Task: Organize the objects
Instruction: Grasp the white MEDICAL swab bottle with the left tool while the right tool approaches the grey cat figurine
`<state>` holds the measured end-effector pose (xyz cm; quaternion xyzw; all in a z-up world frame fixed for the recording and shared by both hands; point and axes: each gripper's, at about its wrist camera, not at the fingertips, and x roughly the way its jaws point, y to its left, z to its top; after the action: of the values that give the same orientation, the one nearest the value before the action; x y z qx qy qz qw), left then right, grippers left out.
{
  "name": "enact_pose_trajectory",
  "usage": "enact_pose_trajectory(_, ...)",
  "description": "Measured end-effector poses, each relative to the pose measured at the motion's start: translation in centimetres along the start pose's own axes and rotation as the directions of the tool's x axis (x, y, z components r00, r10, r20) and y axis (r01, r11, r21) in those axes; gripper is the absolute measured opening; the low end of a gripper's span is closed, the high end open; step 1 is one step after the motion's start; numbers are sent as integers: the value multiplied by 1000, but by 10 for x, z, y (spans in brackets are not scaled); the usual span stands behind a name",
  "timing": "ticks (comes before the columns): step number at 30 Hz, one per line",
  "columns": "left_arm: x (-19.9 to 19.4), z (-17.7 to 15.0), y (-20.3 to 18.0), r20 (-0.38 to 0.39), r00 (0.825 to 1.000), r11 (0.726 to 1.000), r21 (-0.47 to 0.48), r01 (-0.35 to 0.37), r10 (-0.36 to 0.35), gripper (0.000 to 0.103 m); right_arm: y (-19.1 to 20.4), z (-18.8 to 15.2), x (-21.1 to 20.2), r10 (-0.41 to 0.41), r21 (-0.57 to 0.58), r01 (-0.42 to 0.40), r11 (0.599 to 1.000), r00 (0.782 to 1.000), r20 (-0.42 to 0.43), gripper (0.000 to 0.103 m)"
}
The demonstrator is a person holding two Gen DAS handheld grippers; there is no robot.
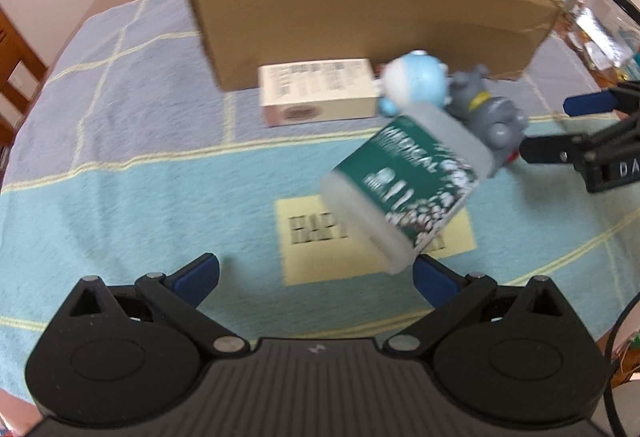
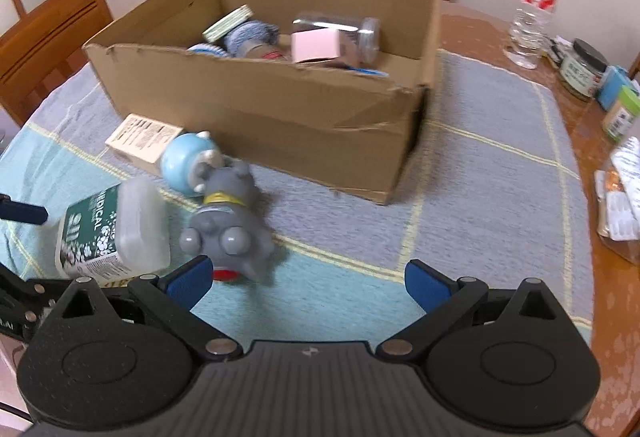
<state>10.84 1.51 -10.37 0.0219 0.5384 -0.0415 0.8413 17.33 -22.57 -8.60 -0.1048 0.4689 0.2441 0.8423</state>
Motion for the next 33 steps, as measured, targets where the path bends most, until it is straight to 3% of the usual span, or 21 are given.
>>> enact_pose_trajectory(6, 0, -1, 14, 5, 1000, 999, -42, -25, 25, 102, 17, 1, 20, 17, -47, -19, 999, 999, -37, 103)
enact_pose_trajectory(10, -1, 0, 13, 6, 1000, 999, -43, -7, 7, 102, 23, 3, 30, -17, -65, 14, 998, 999, -35, 103)
enact_pose_trajectory(14, -6, 1, 8, 7, 999, 999, -29, 41, -41, 102, 12, -1, 26, -6, -63, 3, 998, 999, -47, 103)
enact_pose_trajectory(17, -9, 1, 1, 8, 996, 996, -26, 90, -90, 102, -1, -8, 21, -59, -75, 55, 996, 997, -52, 103)
enact_pose_trajectory(22, -12, 9, -12, 40, 991, 991, -36, 128, -127, 102, -31, -13, 18, -82, 25, 84, 996, 995, -63, 103)
enact_pose_trajectory(30, -2, 25, -30, 88, 987, 983, -112, 142, -133, 102, -26, -20, 17, -89, 28, 90, 996, 996, -25, 103)
enact_pose_trajectory(33, 6, 31, -38, 95, 991, 985, -136, 105, -93, 102, -25, -20, 17, -87, 25, 87, 996, 996, -22, 103)
